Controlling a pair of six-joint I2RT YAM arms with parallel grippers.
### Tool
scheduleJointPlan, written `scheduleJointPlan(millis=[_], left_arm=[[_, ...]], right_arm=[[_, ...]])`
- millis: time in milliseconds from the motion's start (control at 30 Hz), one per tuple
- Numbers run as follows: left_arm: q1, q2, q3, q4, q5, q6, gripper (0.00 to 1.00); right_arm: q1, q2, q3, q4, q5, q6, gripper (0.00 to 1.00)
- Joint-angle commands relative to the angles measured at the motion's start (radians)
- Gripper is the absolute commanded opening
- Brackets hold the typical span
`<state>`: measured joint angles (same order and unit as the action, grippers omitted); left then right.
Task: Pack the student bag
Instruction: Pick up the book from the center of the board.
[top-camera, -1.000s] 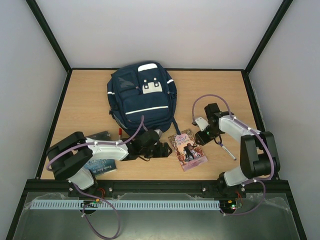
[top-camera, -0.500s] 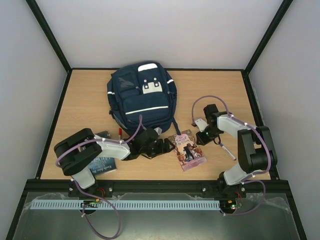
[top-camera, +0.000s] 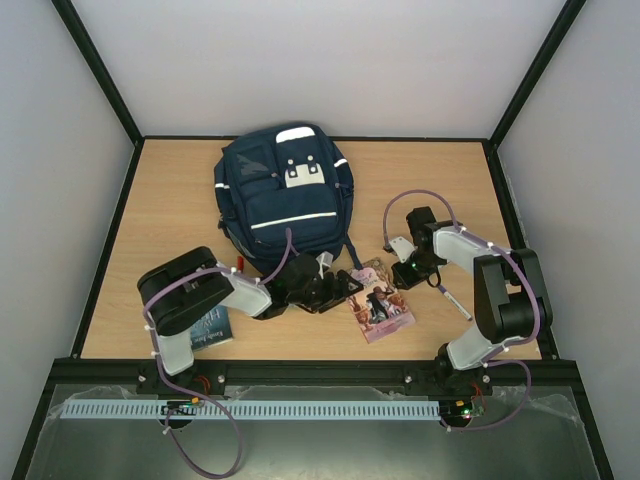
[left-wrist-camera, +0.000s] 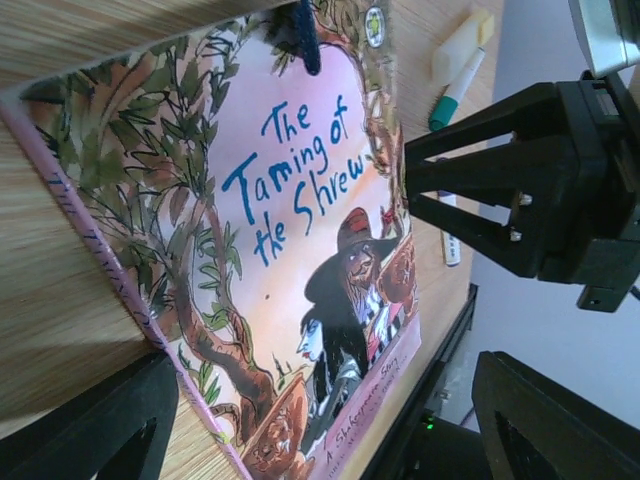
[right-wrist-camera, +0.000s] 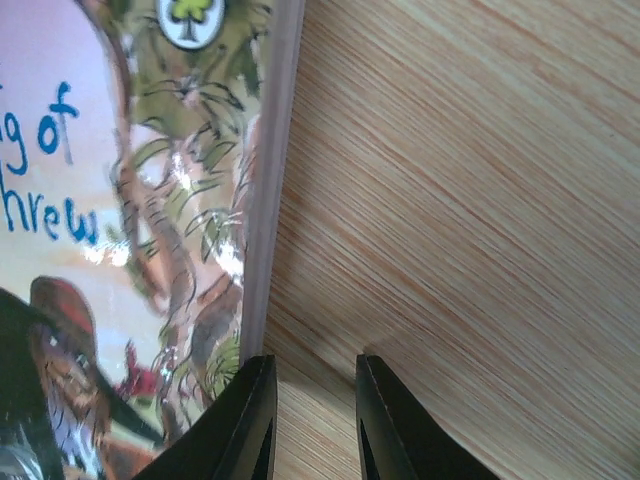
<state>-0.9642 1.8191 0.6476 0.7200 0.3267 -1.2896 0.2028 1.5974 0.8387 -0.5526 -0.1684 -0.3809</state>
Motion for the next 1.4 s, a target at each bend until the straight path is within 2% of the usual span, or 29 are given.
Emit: scheduleJointPlan(millis=[0, 200, 300, 367, 567, 767, 933, 1067, 1167, 1367], left_arm=[[-0.001, 0.089, -0.014, -0.036, 0.032, -0.055, 0.84], [-0.004, 0.067, 0.014, -0.064, -0.017, -0.034, 0.84], [-0.004, 0.050, 0.024, -0.103, -0.044, -0.023, 0.84], [-0.004, 0.033, 0.024, -0.135, -0.058, -0.013, 0.84], [-0.004, -0.018, -0.008, -0.208, -0.097, 0.001, 0.84], [-0.004, -0.041, -0.038, -0.206, -0.092, -0.012, 0.85], [-0.007, -0.029, -0.028, -0.204, -0.061, -0.017, 0.85], [-0.009, -0.008, -0.020, -0.200, -0.048, -0.022, 0.85], [-0.009, 0.015, -0.016, -0.177, -0.032, -0.039, 0.85], [-0.013, 0.041, -0.011, -0.197, -0.051, -0.062, 0.87]], right_arm=[[0.003, 0.095, -0.061, 0.012, 0.018, 0.002, 0.24], [0.003, 0.102, -0.058, 0.010, 0.015, 0.005, 0.24], [-0.008, 0.088, -0.046, 0.035, 0.114, 0.047, 0.24], [-0.034, 0.048, -0.021, 0.021, 0.124, 0.059, 0.24], [-0.065, -0.079, 0.065, -0.076, 0.124, 0.069, 0.39], [-0.063, -0.127, 0.057, -0.129, -0.021, 0.040, 0.48], [-0.063, -0.086, 0.058, -0.157, -0.103, -0.014, 0.51], [-0.059, -0.026, 0.048, -0.143, -0.104, -0.036, 0.52], [-0.056, 0.027, 0.038, -0.135, -0.121, -0.057, 0.47], [-0.055, 0.112, 0.009, -0.096, -0.083, -0.046, 0.19]])
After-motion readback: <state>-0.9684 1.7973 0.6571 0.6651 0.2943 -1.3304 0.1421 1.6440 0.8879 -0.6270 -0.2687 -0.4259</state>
